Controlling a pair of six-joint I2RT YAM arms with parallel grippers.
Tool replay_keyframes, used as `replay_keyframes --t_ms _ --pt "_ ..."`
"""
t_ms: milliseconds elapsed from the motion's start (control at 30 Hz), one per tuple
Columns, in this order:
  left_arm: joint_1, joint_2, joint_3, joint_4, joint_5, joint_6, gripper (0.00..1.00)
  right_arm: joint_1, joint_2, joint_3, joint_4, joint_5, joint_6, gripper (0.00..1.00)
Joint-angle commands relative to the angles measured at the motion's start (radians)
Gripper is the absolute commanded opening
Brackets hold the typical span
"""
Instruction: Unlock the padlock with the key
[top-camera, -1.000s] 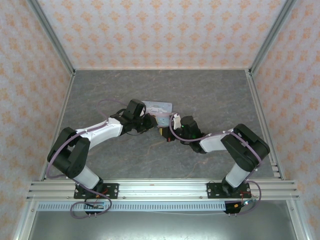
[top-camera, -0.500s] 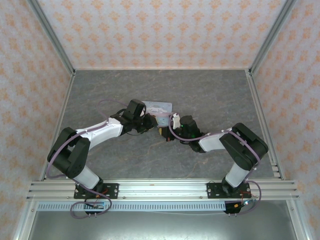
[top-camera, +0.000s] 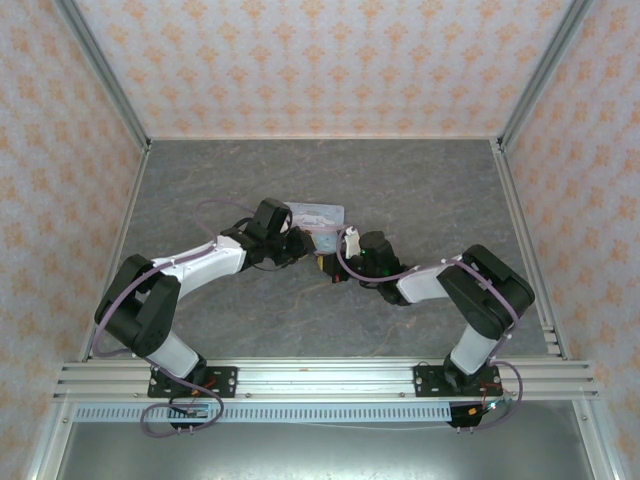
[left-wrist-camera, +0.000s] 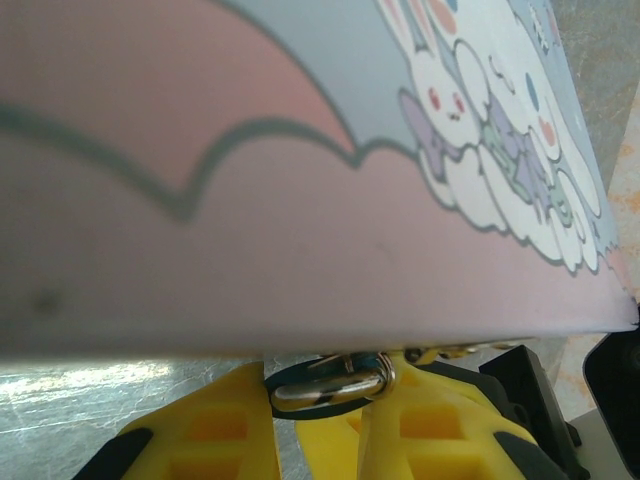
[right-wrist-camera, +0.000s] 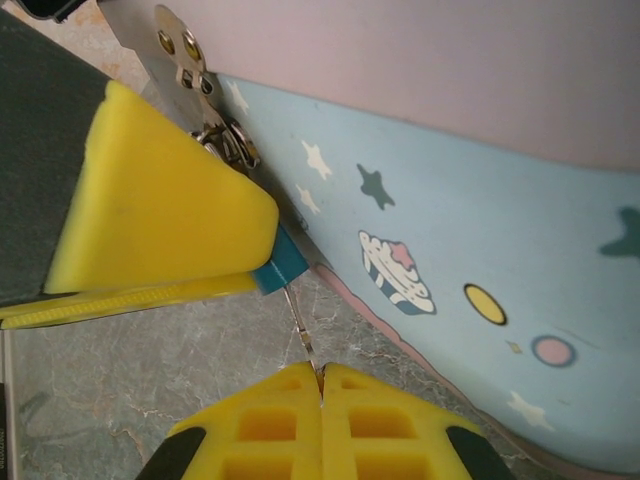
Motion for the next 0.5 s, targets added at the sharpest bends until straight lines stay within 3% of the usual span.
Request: replay_keyframes --t_ms 0,467 --pt "-0.018 -0.044 0.007 0.019 0.067 -0.008 0.15 0.002 0.015 0.054 0.074 0.005 -0.033 0.00" --pt "-0.017 -0.036 0.010 -0.006 0.061 0.007 0.15 -0.048 0.015 0.051 0.133 -0.067 -0.012 0.00"
